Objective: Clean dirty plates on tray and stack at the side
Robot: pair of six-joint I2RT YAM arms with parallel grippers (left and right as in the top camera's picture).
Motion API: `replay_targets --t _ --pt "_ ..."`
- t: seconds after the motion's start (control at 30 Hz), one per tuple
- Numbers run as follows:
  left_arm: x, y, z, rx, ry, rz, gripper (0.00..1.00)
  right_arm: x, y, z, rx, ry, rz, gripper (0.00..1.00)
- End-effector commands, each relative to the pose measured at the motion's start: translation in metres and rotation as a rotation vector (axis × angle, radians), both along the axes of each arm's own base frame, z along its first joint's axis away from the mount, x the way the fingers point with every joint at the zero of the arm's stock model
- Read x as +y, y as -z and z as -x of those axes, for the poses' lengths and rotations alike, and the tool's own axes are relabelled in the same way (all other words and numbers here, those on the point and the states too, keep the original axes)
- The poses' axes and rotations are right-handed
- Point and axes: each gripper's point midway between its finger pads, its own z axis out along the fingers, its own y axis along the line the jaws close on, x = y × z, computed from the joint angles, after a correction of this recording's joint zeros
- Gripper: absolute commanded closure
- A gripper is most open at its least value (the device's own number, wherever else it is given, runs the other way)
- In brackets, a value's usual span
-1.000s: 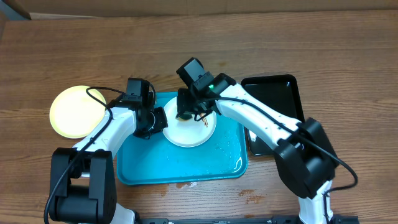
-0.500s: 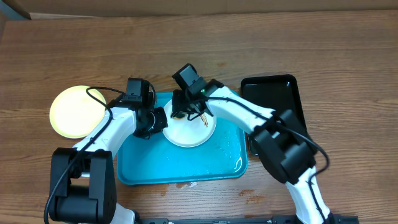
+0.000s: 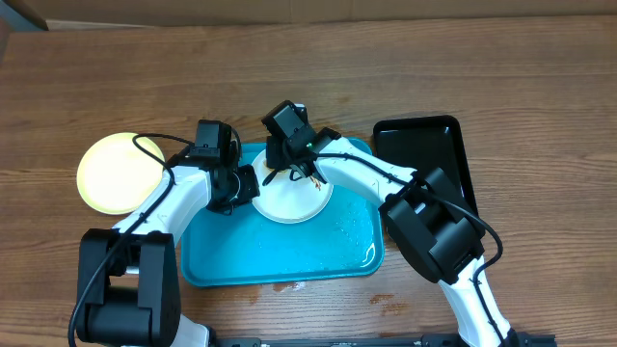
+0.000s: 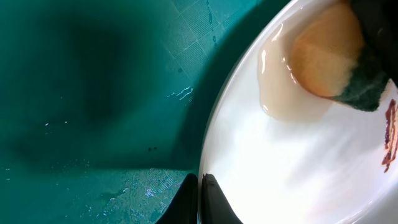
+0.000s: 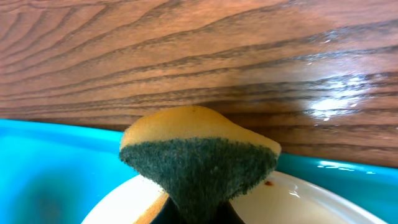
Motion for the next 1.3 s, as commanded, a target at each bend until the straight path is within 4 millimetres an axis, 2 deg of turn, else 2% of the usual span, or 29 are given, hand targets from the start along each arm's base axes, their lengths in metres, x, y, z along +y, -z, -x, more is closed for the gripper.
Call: replay_targets --t 0.0,0.37,0.63,0.77,0.87,1.0,1.1,1.17,1.27 --pt "-0.001 0.001 0.001 0.015 0.0 -0.004 0.96 -0.051 0.014 -0.035 -0.091 0.135 0.164 0.96" --pt "-0.001 0.001 0.001 0.014 -0.001 -0.004 0.96 -0.086 0.009 -0.055 -0.153 0.19 0.276 0.96" --pt "-0.001 0.001 0.001 0.014 -0.001 -0.004 0.96 -0.103 -0.018 -0.07 -0.222 0.23 0.31 0.96" --pt "-0.001 0.001 0.001 0.015 -0.001 -0.004 0.96 -0.1 -0.052 -0.074 -0.262 0.238 0.256 0.96" --pt "-0.001 0.001 0.001 0.014 -0.001 -0.004 0.96 -0.086 -0.087 -0.071 -0.28 0.193 0.162 0.96" --pt "-0.001 0.001 0.001 0.014 -0.001 -0.004 0.96 -0.049 -0.14 -0.05 -0.28 -0.002 -0.034 0.96" --pt "-0.001 0.001 0.0 0.01 0.0 -0.003 0.96 -0.037 -0.172 -0.034 -0.284 -0.091 -0.123 0.96" --pt "-0.003 0.0 -0.002 0.001 0.0 0.006 0.96 -0.04 -0.18 -0.029 -0.281 -0.091 -0.121 0.96" --pt "-0.018 -0.006 -0.009 -0.03 0.018 0.09 0.96 -0.051 -0.176 -0.022 -0.243 -0.078 -0.082 0.96"
